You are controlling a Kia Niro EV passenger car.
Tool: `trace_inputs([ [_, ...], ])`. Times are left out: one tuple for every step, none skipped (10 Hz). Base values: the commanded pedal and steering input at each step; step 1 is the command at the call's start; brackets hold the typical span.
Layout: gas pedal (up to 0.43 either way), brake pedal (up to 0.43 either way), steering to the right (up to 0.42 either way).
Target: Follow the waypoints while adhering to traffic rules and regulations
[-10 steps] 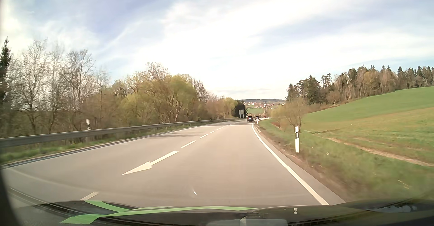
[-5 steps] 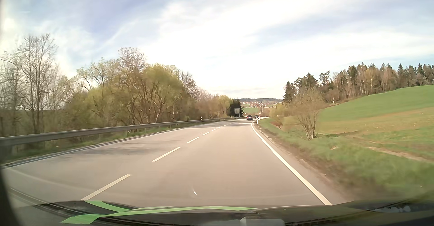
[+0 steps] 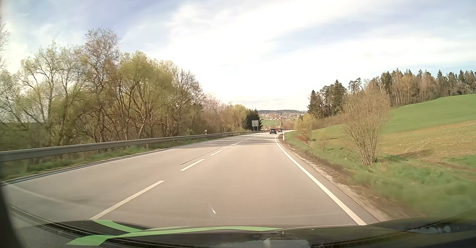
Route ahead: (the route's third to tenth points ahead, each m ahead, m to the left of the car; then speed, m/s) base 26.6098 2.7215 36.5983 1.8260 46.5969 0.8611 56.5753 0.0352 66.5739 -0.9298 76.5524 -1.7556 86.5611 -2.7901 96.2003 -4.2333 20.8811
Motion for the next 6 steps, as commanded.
trace_inputs([
  [0.079, 0.0, 0.007],
  [0.079, 0.0, 0.007],
  [0.079, 0.0, 0.007],
  [0.079, 0.0, 0.007],
  [0.079, 0.0, 0.007],
  [0.079, 0.0, 0.007],
])
